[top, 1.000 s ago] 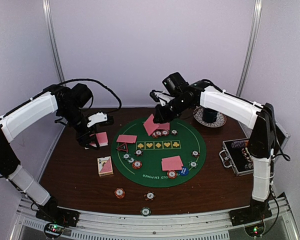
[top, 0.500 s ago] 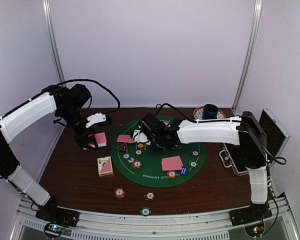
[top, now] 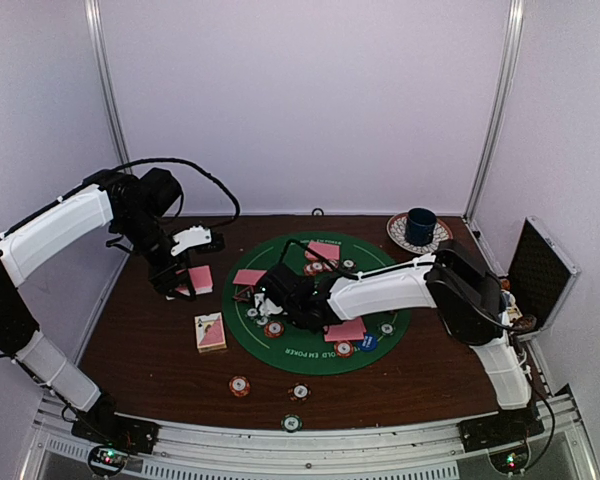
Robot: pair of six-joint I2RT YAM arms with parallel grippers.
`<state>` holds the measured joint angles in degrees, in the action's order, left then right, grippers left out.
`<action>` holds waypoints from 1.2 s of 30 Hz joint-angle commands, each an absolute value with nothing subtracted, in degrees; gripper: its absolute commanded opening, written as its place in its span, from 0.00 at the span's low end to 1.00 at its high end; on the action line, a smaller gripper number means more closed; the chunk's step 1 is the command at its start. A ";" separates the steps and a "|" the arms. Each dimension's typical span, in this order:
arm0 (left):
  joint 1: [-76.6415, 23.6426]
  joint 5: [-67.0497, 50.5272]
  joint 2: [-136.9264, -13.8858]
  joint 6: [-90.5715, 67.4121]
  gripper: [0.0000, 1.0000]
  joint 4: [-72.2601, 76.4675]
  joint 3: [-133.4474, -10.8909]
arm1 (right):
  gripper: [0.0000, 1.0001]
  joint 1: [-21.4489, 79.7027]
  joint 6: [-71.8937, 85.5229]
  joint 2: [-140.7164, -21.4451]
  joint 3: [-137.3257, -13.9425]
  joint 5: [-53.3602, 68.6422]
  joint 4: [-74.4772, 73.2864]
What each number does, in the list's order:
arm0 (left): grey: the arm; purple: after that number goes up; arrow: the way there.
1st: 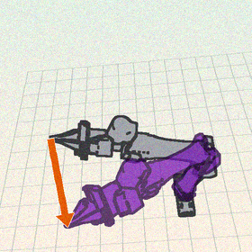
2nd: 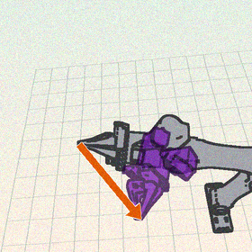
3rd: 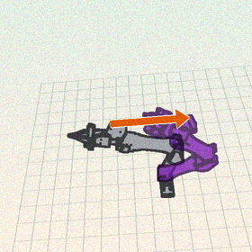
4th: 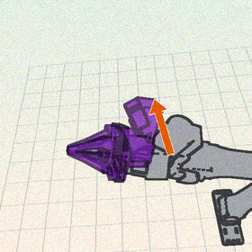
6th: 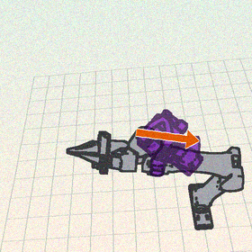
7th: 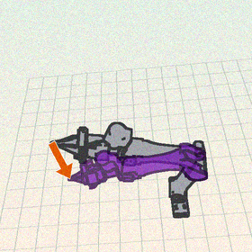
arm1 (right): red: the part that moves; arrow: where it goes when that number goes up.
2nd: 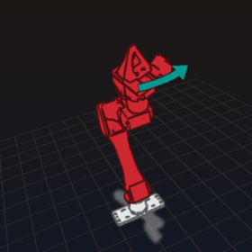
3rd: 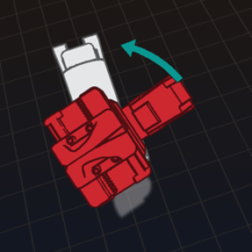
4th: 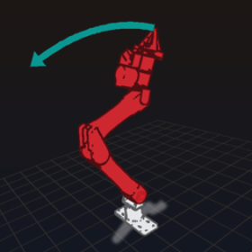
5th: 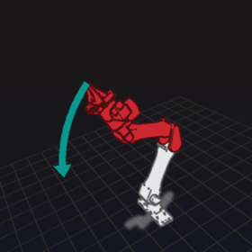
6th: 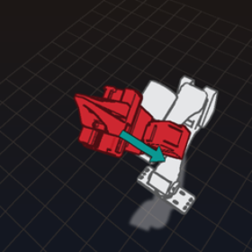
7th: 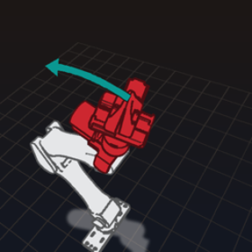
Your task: Distribute texas hold em gaming equipment
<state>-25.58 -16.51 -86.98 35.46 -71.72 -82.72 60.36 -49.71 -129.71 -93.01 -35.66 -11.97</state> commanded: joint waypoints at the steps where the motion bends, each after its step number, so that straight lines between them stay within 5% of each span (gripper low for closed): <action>1: -25.18 -17.28 -85.39 35.54 0.00 -71.91 -84.13 | 0.00 60.22 -51.36 -130.41 -92.24 -38.18 -9.25; 2: -25.22 -17.35 -85.46 35.59 0.00 -71.97 -84.17 | 0.01 60.25 -50.88 -130.43 -92.40 -37.89 -10.02; 7: -25.26 -17.79 -85.52 35.56 0.00 -72.06 -84.46 | 0.45 60.34 -48.03 -129.04 -92.20 -35.84 -12.99; 13: -25.21 -18.59 -85.51 35.60 0.00 -72.30 -84.87 | 0.66 60.64 -44.64 -126.18 -92.01 -34.99 -14.26; 16: -25.22 -18.51 -85.52 35.63 0.00 -72.45 -84.99 | 0.98 60.73 -42.62 -123.93 -91.68 -36.36 -12.82; 28: -25.22 -18.04 -85.45 35.64 0.00 -72.72 -85.61 | 1.00 59.48 -25.20 -119.34 -94.73 -52.70 -9.48; 32: -25.22 -17.84 -85.45 35.68 0.00 -72.69 -85.77 | 0.99 55.37 -5.19 -115.57 -98.47 -43.52 -24.43; 36: -25.18 -17.87 -85.49 35.70 0.00 -72.71 -86.02 | 0.99 47.48 13.46 -112.59 -99.78 -20.79 -33.36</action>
